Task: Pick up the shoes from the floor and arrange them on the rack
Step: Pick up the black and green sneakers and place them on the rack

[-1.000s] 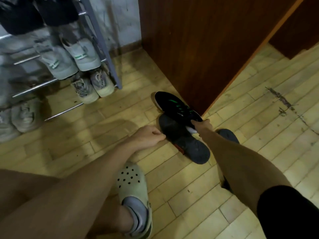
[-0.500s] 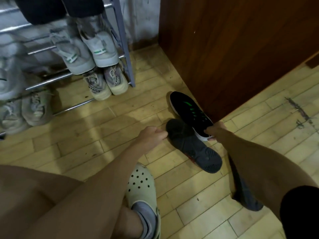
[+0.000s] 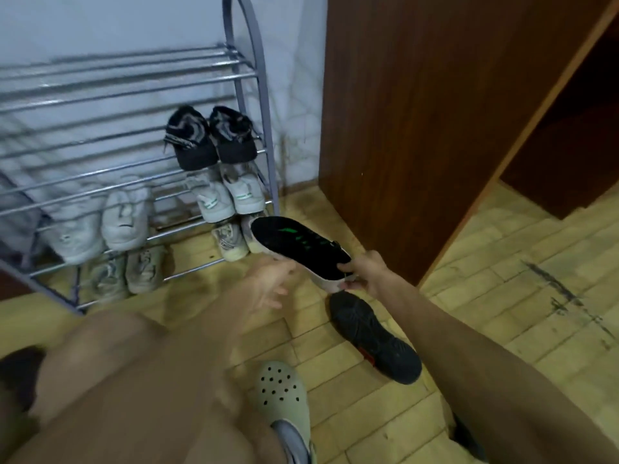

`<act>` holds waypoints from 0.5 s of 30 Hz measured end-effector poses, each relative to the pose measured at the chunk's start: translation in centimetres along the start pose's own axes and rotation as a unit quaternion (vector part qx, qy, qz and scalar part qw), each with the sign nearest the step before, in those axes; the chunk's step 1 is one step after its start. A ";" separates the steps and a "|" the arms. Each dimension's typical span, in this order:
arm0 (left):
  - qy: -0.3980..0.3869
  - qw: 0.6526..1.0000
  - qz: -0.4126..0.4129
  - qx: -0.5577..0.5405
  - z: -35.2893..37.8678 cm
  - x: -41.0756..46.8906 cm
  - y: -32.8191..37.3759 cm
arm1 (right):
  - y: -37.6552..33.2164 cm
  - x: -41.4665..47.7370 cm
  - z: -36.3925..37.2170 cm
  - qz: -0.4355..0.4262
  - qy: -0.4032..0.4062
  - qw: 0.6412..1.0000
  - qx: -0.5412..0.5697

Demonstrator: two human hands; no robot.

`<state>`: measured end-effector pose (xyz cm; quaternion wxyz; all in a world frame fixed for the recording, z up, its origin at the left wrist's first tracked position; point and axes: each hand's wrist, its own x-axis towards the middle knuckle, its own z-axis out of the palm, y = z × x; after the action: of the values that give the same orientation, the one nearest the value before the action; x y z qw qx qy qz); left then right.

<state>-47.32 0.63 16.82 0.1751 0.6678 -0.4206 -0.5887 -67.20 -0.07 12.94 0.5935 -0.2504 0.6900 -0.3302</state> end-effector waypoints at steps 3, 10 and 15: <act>-0.012 0.995 -0.026 -0.093 -4.2 -2.6 0.6 | -2.9 -3.6 3.5 -0.046 -0.054 0.997 -0.034; 0.231 0.915 0.115 -0.311 -12.7 -8.5 0.7 | -8.9 -11.7 13.0 -0.126 -0.180 0.971 -0.099; 0.280 0.876 0.150 -0.364 -19.3 -13.4 0.3 | -11.3 -16.4 19.9 -0.183 -0.235 0.944 -0.143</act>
<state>-28.82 5.70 30.37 0.6025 0.6224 -0.2055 -0.4555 -45.32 1.45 30.69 0.6264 -0.5249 0.5130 -0.2625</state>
